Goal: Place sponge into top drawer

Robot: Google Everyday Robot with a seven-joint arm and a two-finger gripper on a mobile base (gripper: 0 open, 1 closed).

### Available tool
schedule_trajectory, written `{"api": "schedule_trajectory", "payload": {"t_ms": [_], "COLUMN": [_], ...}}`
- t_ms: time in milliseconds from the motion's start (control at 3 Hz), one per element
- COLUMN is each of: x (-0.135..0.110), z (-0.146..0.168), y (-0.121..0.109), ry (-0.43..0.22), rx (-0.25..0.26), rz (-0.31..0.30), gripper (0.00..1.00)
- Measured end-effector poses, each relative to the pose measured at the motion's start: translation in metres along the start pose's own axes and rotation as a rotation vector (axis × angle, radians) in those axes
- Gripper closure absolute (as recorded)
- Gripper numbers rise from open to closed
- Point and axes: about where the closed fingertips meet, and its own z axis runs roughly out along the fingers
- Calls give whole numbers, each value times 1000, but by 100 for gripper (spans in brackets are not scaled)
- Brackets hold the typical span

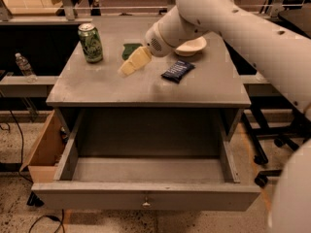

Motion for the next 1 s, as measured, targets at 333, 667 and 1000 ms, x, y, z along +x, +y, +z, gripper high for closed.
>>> {"api": "schedule_trajectory", "payload": {"t_ms": [333, 667, 1000], "x": [-20, -34, -36], "z": [24, 55, 70], "y": [-16, -35, -45], "ry": [-13, -6, 8], "rx": [10, 18, 34], "rz": [9, 30, 60], "gripper": [0, 0, 0]}}
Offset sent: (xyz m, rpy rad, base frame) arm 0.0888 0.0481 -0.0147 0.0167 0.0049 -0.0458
